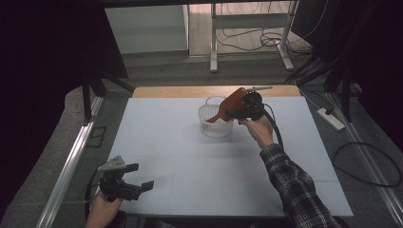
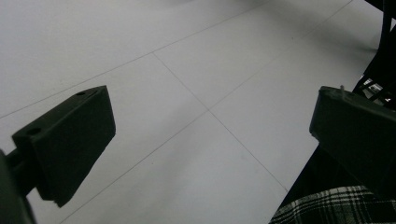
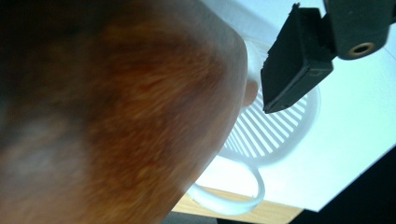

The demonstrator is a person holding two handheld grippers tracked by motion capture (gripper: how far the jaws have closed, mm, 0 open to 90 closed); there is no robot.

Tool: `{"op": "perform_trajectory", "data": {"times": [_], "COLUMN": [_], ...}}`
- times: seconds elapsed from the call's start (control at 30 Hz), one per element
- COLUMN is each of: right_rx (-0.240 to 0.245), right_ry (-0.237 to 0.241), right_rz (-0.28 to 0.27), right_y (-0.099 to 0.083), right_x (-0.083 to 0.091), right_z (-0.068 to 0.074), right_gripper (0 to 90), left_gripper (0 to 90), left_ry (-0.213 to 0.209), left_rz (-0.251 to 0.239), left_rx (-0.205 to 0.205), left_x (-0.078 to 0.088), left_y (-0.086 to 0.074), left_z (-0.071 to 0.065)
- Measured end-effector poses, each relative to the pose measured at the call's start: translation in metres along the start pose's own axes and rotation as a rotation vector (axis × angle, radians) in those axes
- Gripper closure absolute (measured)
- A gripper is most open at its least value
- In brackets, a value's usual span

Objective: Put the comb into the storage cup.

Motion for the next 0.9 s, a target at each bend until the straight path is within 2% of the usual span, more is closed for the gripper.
{"op": "perform_trajectory", "data": {"times": [0.07, 0.23, 0.5, 0.73, 0.9], "right_rx": [0.020, 0.066, 0.106, 0.123, 0.154], "right_ry": [-0.005, -0.023, -0.008, 0.004, -0.003], "right_rz": [0.026, 0.050, 0.039, 0.032, 0.043], "right_y": [-0.002, -0.004, -0.002, -0.002, -0.005], "right_x": [0.000, 0.002, 0.006, 0.012, 0.016], "right_z": [0.001, 0.002, 0.007, 0.010, 0.009], "right_gripper": [8.3, 5.8, 0.1, 0.0, 0.0], "left_gripper": [0.2, 0.2, 0.2, 0.2, 0.2], "left_ry": [0.000, 0.000, 0.000, -0.001, -0.001], "left_rz": [0.000, -0.001, -0.002, -0.002, -0.001], "left_rx": [0.000, 0.002, 0.003, 0.003, 0.002], "left_x": [0.000, 0.000, 0.000, 0.000, 0.000], "left_y": [0.000, 0.000, 0.000, 0.000, 0.000], "left_z": [0.000, 0.000, 0.000, 0.000, 0.000]}}
Point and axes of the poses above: each handheld gripper's, and its own axes: x roughly backward along the jaws, y roughly out of its top, z roughly to its left, the point moved 9 cm from there along -x, roughly forward along the jaws, and after that the axes turned 9 degrees about y, right-handed, at the moved point
